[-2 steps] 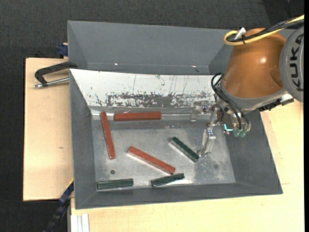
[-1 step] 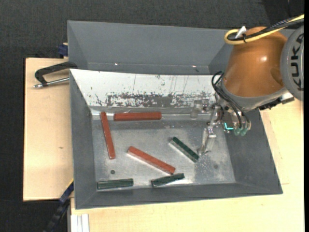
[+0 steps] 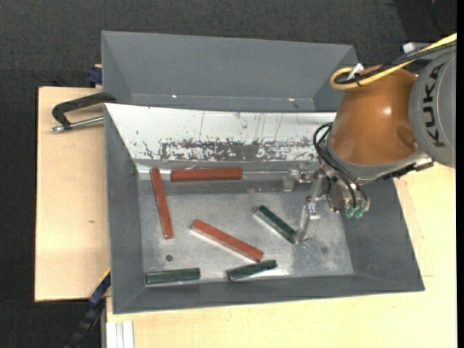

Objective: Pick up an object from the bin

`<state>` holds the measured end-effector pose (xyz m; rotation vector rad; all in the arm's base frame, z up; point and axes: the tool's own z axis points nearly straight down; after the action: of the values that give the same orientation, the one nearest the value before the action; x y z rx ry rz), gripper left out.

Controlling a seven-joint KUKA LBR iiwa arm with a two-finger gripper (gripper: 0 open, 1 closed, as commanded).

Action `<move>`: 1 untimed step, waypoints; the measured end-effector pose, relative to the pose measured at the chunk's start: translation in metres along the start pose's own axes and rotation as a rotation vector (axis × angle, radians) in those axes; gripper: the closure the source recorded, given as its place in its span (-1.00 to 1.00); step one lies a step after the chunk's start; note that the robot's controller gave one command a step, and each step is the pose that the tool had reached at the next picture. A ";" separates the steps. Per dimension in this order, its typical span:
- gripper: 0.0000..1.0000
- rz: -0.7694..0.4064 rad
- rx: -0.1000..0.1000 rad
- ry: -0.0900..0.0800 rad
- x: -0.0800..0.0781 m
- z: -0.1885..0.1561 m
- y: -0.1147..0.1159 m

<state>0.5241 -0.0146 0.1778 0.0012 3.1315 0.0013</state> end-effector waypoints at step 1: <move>-1.00 0.129 0.000 0.008 -0.005 0.051 -0.008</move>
Offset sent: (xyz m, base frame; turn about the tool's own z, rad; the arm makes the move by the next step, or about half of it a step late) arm 0.0237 0.0107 -0.1012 0.1040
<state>0.5296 -0.0226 0.1267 0.2036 3.1329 0.0023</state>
